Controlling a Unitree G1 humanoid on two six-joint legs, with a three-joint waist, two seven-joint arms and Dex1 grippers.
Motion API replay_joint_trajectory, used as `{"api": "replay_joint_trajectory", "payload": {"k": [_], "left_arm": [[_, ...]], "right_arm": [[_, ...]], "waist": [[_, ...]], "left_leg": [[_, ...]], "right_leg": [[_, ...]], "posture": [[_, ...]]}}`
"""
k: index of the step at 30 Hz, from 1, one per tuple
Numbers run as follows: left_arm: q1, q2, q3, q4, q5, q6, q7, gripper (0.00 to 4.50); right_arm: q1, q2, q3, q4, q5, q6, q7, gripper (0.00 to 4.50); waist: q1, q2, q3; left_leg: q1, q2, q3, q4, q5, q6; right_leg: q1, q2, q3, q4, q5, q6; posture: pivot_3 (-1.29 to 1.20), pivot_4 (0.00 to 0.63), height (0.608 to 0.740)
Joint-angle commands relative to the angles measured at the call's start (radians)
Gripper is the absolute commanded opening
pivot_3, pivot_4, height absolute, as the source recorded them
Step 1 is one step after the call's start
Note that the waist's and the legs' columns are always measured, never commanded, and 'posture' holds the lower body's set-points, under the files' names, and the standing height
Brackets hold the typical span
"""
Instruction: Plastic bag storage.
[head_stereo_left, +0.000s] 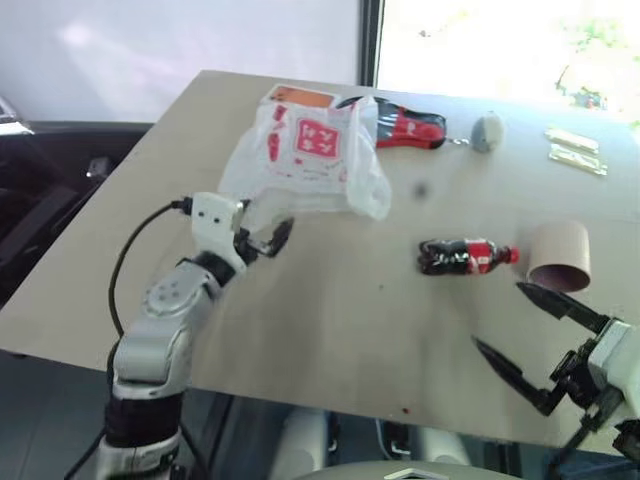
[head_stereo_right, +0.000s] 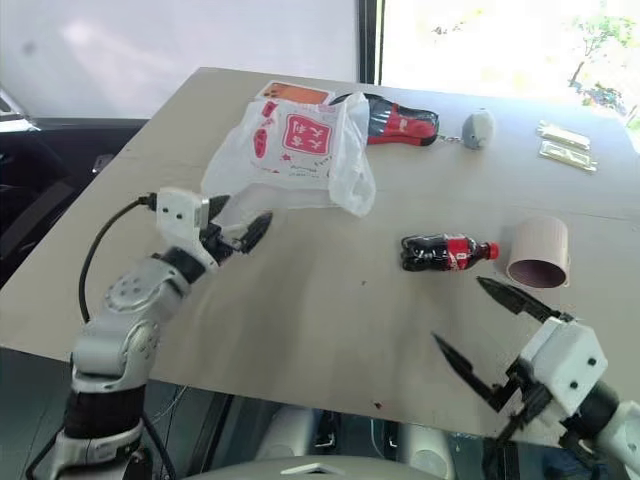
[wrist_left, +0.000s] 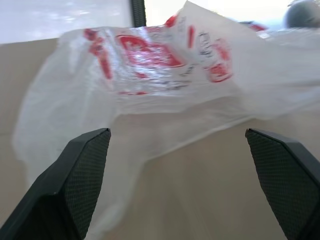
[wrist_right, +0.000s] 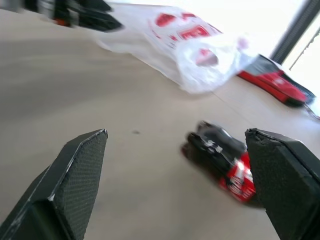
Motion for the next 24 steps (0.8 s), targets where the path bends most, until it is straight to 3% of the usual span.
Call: {"api": "replay_joint_trajectory", "payload": {"k": [1,15,24], "left_arm": [[-0.077,0.058,-0.053,0.083,0.184,-0.040,0.077,4.49],[-0.212,0.163,-0.223,0.264,0.514,-0.007,0.074,4.49],[-0.197,0.223,-0.300,0.339,0.712,-0.163,0.122,4.49]], "right_arm": [[0.005,-0.003,0.033,-0.027,-0.035,-0.050,-0.013,4.46],[0.035,-0.017,0.149,-0.033,-0.099,-0.120,-0.131,4.46],[0.060,-0.025,0.188,-0.033,-0.118,-0.141,-0.165,4.46]], "waist": [[-0.002,-0.002,0.000],[-0.008,-0.002,0.000],[-0.008,-0.002,0.000]], "left_leg": [[0.000,0.000,0.000,0.000,0.000,0.000],[0.000,0.000,0.001,0.000,0.000,0.000],[0.000,0.000,0.001,0.000,0.000,-0.001]], "right_leg": [[0.000,0.000,0.000,0.000,0.000,0.000],[-0.001,-0.001,0.000,0.000,0.000,0.000],[-0.001,-0.003,0.000,0.001,0.000,0.000]], "posture": [[0.00,0.150,0.740],[0.00,0.150,0.740],[0.00,0.150,0.740]]}}
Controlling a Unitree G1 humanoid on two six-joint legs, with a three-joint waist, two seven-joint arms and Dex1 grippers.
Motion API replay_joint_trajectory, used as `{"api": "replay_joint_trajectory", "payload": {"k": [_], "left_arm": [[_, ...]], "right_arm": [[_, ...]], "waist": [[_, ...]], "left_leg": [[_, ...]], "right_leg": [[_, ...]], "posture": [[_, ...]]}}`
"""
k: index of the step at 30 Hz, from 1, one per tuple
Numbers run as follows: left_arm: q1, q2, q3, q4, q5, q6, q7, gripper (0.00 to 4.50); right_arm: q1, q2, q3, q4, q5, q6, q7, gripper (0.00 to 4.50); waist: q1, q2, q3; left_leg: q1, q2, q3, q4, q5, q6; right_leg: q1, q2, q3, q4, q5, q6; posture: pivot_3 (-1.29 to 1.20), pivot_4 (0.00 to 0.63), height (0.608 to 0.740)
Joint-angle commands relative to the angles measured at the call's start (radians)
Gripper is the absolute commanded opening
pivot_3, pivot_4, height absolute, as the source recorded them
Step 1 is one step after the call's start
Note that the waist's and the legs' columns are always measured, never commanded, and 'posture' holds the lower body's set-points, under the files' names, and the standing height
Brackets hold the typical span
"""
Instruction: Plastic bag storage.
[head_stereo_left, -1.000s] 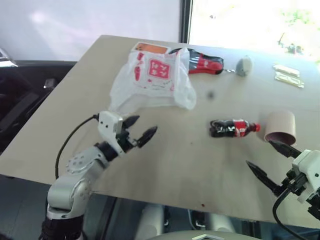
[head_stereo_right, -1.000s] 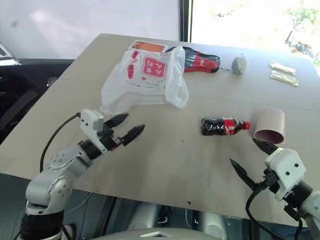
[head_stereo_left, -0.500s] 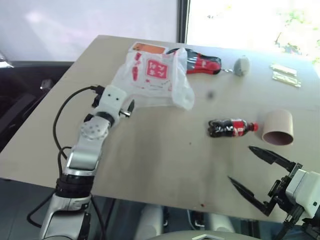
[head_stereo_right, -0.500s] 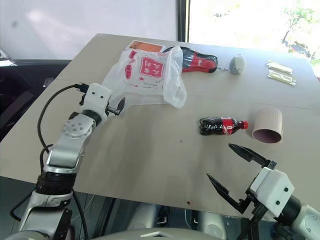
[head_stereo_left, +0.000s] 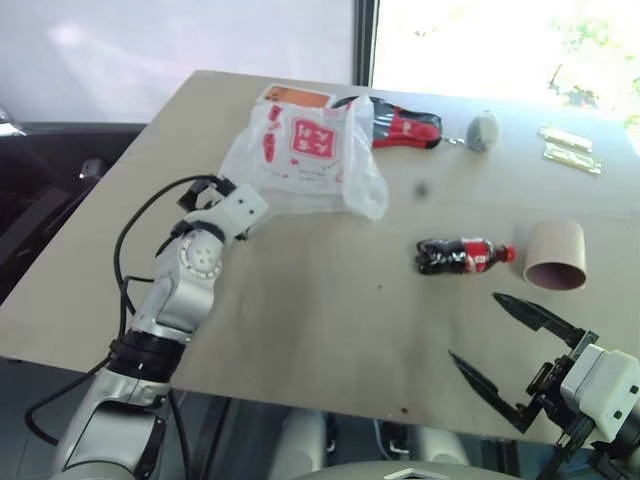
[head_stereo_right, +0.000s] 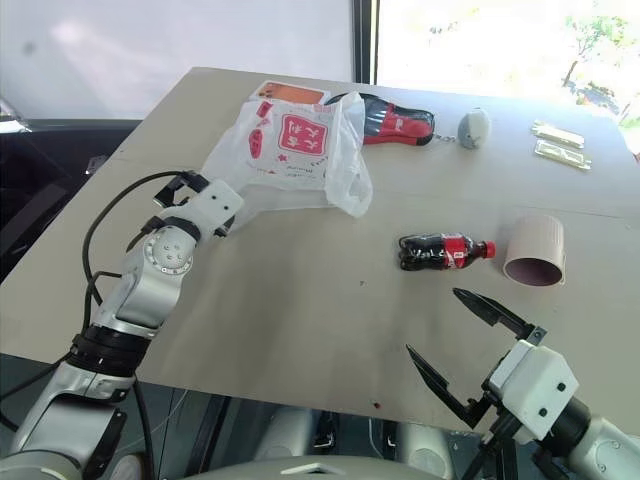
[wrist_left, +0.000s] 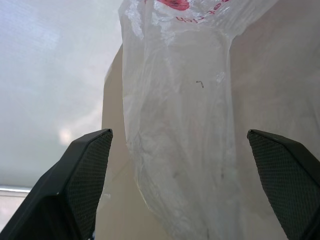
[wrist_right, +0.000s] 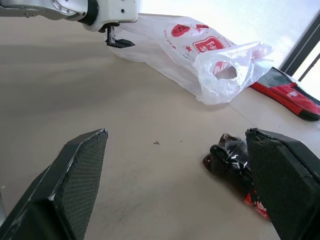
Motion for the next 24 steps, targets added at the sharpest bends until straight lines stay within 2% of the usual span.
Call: {"api": "replay_joint_trajectory", "payload": {"k": [1,9,21,24], "left_arm": [[-0.027,0.025,-0.005,0.041,0.070,-0.074,0.034,4.49],[-0.145,0.021,-0.093,0.199,0.227,-0.178,0.055,4.49],[-0.289,-0.038,-0.119,0.404,0.304,-0.202,0.112,4.49],[-0.281,-0.057,-0.075,0.376,0.256,-0.182,0.092,3.74]], "right_arm": [[0.005,-0.004,0.012,-0.032,-0.005,-0.020,-0.012,4.46],[-0.045,-0.012,0.032,-0.025,-0.012,0.007,-0.021,4.46],[-0.059,-0.014,0.061,-0.032,-0.028,0.018,-0.044,4.46],[-0.049,-0.016,0.068,-0.032,-0.034,0.013,-0.052,4.50]], "waist": [[0.000,0.000,0.000],[0.003,0.000,0.000],[0.002,-0.001,0.000],[0.001,-0.001,0.000]], "left_leg": [[0.000,0.000,0.000,0.000,0.000,0.000],[-0.001,0.000,0.000,0.000,0.000,0.001],[-0.001,0.000,0.001,0.001,0.000,0.001],[-0.001,0.000,0.001,0.001,0.000,0.001]], "right_leg": [[0.000,0.000,0.000,0.000,0.000,0.000],[0.000,0.000,-0.001,0.000,0.000,0.000],[0.000,0.001,-0.001,0.001,0.000,0.000],[0.000,0.001,-0.001,0.001,0.000,0.000]], "posture": [[0.00,0.150,0.740],[0.00,0.150,0.740],[0.00,0.150,0.740],[0.00,0.150,0.740]]}}
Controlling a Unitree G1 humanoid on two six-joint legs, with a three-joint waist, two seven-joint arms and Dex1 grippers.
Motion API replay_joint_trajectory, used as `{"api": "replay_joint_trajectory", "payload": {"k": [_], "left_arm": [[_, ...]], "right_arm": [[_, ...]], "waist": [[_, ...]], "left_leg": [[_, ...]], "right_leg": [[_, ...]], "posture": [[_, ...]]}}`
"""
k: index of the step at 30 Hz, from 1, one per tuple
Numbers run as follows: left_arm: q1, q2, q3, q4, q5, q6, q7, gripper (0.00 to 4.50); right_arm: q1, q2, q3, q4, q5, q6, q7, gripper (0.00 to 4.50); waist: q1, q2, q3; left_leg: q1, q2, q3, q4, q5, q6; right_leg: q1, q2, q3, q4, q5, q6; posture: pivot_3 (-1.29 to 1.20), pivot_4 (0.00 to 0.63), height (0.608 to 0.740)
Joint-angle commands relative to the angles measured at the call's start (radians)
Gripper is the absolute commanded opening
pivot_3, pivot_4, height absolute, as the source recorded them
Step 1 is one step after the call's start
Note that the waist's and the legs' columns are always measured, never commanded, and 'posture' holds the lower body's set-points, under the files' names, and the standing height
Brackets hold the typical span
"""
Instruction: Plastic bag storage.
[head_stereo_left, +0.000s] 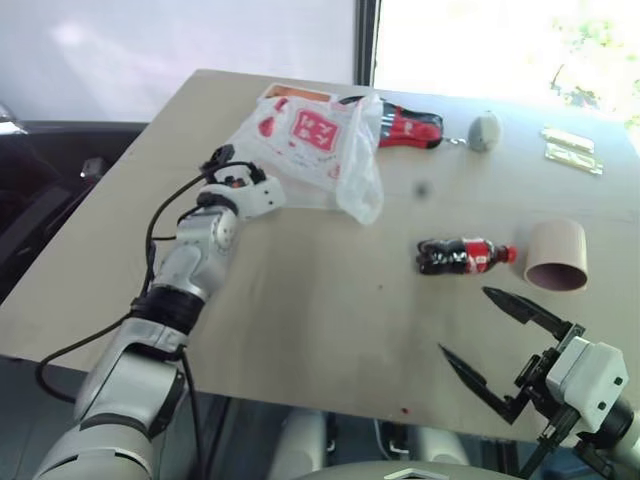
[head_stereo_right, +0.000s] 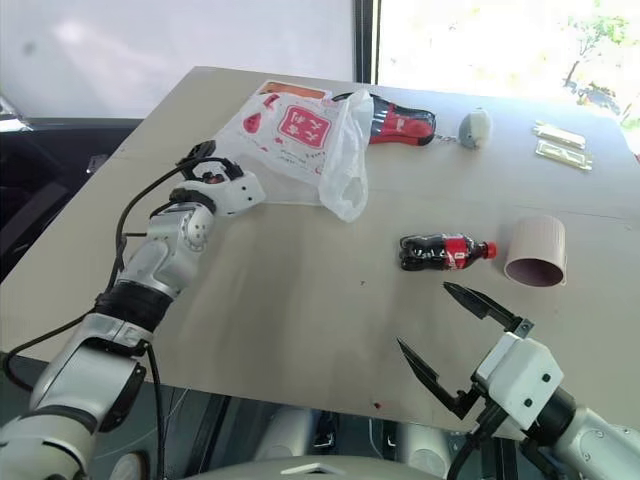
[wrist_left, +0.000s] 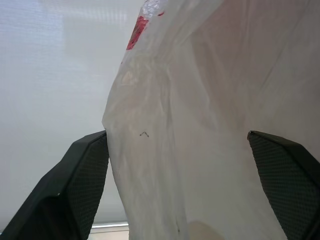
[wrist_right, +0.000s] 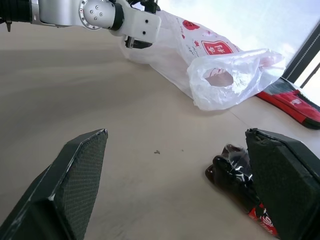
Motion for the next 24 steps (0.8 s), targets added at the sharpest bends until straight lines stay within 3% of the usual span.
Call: {"api": "replay_joint_trajectory", "payload": {"k": [1,3,4,8,11,18,24], "left_arm": [[-0.012,-0.020,0.080,-0.054,-0.060,0.022,-0.009,3.26],[-0.014,-0.050,0.145,-0.072,-0.132,0.067,-0.030,2.35],[-0.015,-0.054,0.160,-0.077,-0.148,0.070,-0.033,2.23],[-0.019,-0.094,0.258,-0.112,-0.265,0.105,-0.063,0.15],[-0.039,-0.148,0.369,-0.185,-0.416,0.205,-0.134,0.05],[-0.101,-0.169,0.488,-0.281,-0.625,0.362,-0.258,0.05],[-0.182,-0.251,0.639,-0.445,-0.920,0.742,-0.326,0.05]], "right_arm": [[0.015,-0.008,0.009,-0.033,-0.002,-0.015,-0.018,4.50],[0.019,-0.010,0.012,-0.033,-0.004,-0.015,-0.021,4.50],[0.021,-0.012,0.013,-0.033,-0.005,-0.015,-0.023,4.50],[0.011,-0.019,0.016,-0.033,-0.006,-0.007,-0.033,4.50],[-0.023,-0.033,0.028,-0.033,0.016,0.040,-0.042,4.50],[-0.107,-0.048,0.037,-0.020,0.021,0.113,-0.060,4.50],[-0.242,-0.055,0.058,0.044,-0.038,0.225,-0.121,4.50]], "waist": [[-0.001,0.000,0.000],[-0.001,-0.001,0.000],[-0.001,-0.001,0.000],[-0.002,-0.002,-0.001],[-0.002,-0.004,-0.001],[-0.003,-0.004,-0.001],[-0.003,-0.006,-0.001]], "left_leg": [[0.000,0.000,0.000,0.000,0.000,0.000],[0.000,0.000,0.000,0.000,0.000,0.000],[0.000,0.000,0.000,0.000,0.000,0.000],[0.000,0.000,0.000,0.001,0.000,0.000],[0.000,0.000,0.000,0.002,0.000,0.000],[0.001,0.000,0.000,0.003,0.000,0.000],[0.000,0.000,-0.001,0.008,0.000,0.000]], "right_leg": [[0.000,0.000,0.000,0.000,0.000,0.000],[0.000,0.000,0.000,0.000,0.000,0.000],[0.000,0.000,0.000,0.001,0.000,0.000],[0.000,0.000,0.000,0.001,0.000,0.000],[0.000,0.000,0.000,0.001,0.000,0.000],[0.001,0.001,0.000,0.002,0.000,0.000],[0.003,0.001,0.000,0.003,0.000,0.000]], "posture": [[0.00,0.150,0.740],[0.00,0.150,0.740],[0.00,0.150,0.740],[0.00,0.150,0.740],[0.00,0.150,0.740],[0.00,0.150,0.740],[0.00,0.150,0.740]]}}
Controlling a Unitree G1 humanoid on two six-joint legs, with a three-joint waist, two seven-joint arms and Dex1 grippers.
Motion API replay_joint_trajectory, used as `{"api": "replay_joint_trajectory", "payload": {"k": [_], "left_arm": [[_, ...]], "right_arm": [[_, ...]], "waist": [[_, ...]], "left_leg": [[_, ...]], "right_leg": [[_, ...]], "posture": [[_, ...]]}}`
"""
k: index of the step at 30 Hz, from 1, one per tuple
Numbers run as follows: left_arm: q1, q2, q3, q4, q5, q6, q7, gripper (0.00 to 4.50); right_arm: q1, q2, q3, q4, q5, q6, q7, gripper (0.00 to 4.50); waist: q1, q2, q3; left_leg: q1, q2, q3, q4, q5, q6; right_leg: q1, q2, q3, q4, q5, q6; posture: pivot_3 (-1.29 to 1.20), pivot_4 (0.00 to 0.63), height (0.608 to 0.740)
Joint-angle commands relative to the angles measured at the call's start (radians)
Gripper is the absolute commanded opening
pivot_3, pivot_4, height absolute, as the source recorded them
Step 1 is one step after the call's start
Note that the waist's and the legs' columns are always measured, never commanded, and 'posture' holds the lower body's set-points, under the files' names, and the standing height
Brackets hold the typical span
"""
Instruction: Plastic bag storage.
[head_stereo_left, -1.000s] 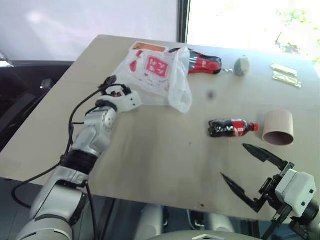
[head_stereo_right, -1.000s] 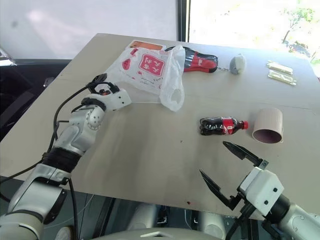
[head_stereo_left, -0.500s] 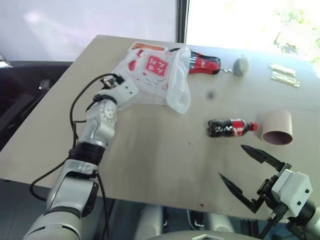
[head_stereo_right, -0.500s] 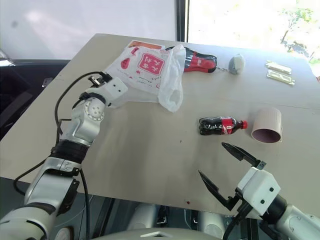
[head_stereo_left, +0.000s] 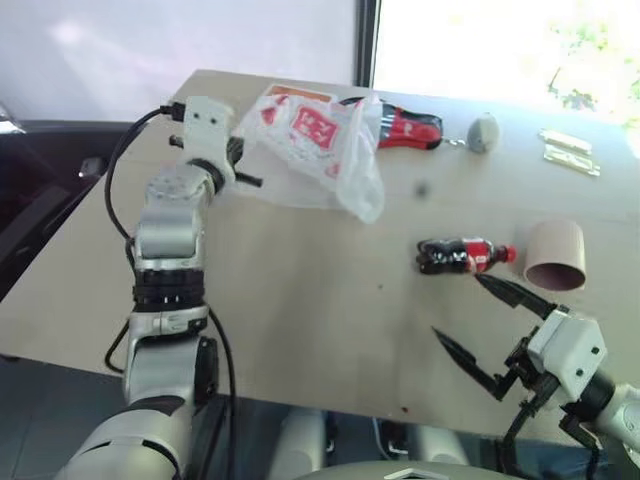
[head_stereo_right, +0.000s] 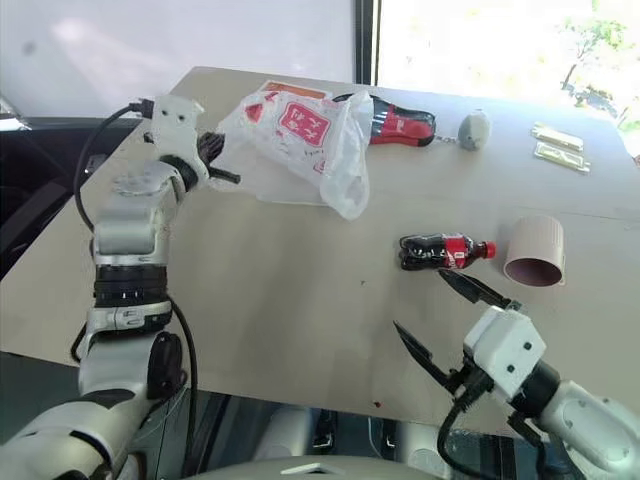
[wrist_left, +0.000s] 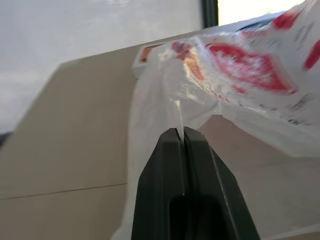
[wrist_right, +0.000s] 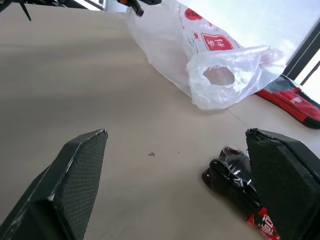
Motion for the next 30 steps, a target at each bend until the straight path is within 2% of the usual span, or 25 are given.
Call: {"api": "replay_joint_trajectory", "payload": {"k": [1,4,6,9,15,19,22,24,26,29,30], "left_arm": [[-0.067,-0.024,0.088,-0.124,-0.158,0.208,-0.016,0.05],[-0.106,-0.043,0.145,-0.158,-0.248,0.336,0.003,0.05],[-0.109,-0.039,0.160,-0.181,-0.291,0.393,0.005,0.05],[-0.086,-0.024,0.151,-0.229,-0.328,0.442,0.005,0.05],[-0.027,-0.015,0.180,-0.377,-0.442,0.569,-0.008,0.05],[0.045,0.001,0.197,-0.501,-0.516,0.635,-0.015,0.05],[0.087,-0.004,0.210,-0.569,-0.542,0.661,0.009,0.05],[0.116,-0.014,0.230,-0.616,-0.552,0.674,0.027,0.05],[0.133,-0.021,0.241,-0.642,-0.558,0.681,0.038,0.05],[0.176,-0.001,0.236,-0.690,-0.557,0.667,0.053,0.00],[0.203,0.014,0.215,-0.712,-0.545,0.627,0.052,0.00]], "right_arm": [[-0.081,-0.030,0.031,0.030,-0.096,0.079,-0.065,4.50],[-0.169,-0.110,0.082,0.077,-0.197,0.159,-0.065,4.50],[-0.249,-0.217,0.124,0.135,-0.295,0.142,-0.016,4.50],[-0.390,-0.314,0.153,0.246,-0.296,0.174,0.068,4.50],[-0.738,-0.436,0.289,0.595,-0.337,0.046,0.307,4.50],[-0.947,-0.423,0.402,0.830,-0.359,0.011,0.472,4.50],[-1.077,-0.394,0.508,1.004,-0.461,-0.019,0.534,4.50],[-1.183,-0.341,0.597,1.140,-0.504,0.037,0.627,4.50],[-1.238,-0.303,0.626,1.215,-0.497,0.064,0.701,4.50],[-1.276,-0.261,0.631,1.283,-0.499,0.084,0.733,3.66],[-1.281,-0.251,0.622,1.287,-0.491,0.099,0.740,3.24]], "waist": [[-0.002,-0.001,0.000],[-0.003,-0.001,0.000],[-0.004,-0.001,0.000],[-0.004,-0.002,0.001],[-0.004,-0.002,0.003],[-0.005,-0.003,0.005],[-0.003,-0.003,0.006],[-0.006,-0.003,0.007],[-0.009,-0.003,0.007],[-0.014,-0.003,0.007],[-0.014,-0.004,0.007]], "left_leg": [[0.000,0.000,0.000,0.000,0.000,0.000],[0.001,0.000,0.000,0.002,0.000,0.000],[0.001,0.000,0.000,0.003,0.000,0.000],[0.002,0.000,0.001,0.004,0.000,0.000],[0.002,0.000,0.001,0.005,0.000,-0.001],[0.002,0.000,0.001,0.005,0.000,-0.001],[0.002,0.000,0.001,0.005,0.000,-0.001],[0.002,0.000,0.001,0.005,0.000,-0.001],[0.002,0.000,0.001,0.005,0.000,-0.001],[0.003,0.000,0.000,0.005,0.001,-0.001],[0.003,0.000,0.000,0.005,0.001,-0.001]], "right_leg": [[0.000,0.000,0.000,0.000,0.000,0.000],[0.000,0.001,0.001,0.002,0.000,0.000],[0.000,0.001,0.001,0.004,0.000,0.000],[0.000,0.001,0.003,0.006,0.000,0.000],[0.000,0.001,0.003,0.008,0.000,0.000],[0.000,0.001,0.003,0.008,0.002,-0.004],[0.000,0.001,0.003,0.008,0.002,-0.004],[0.000,0.000,0.003,0.008,0.002,-0.004],[0.000,0.000,0.003,0.008,0.002,-0.004],[0.000,0.000,0.003,0.008,0.002,-0.005],[0.000,0.000,0.003,0.008,0.002,-0.005]], "posture": [[0.00,0.150,0.740],[0.00,0.150,0.740],[0.00,0.150,0.740],[0.00,0.150,0.740],[0.00,0.150,0.740],[0.00,0.150,0.740],[0.00,0.150,0.740],[0.00,0.150,0.740],[0.00,0.150,0.740],[0.00,0.150,0.740],[0.00,0.150,0.740]]}}
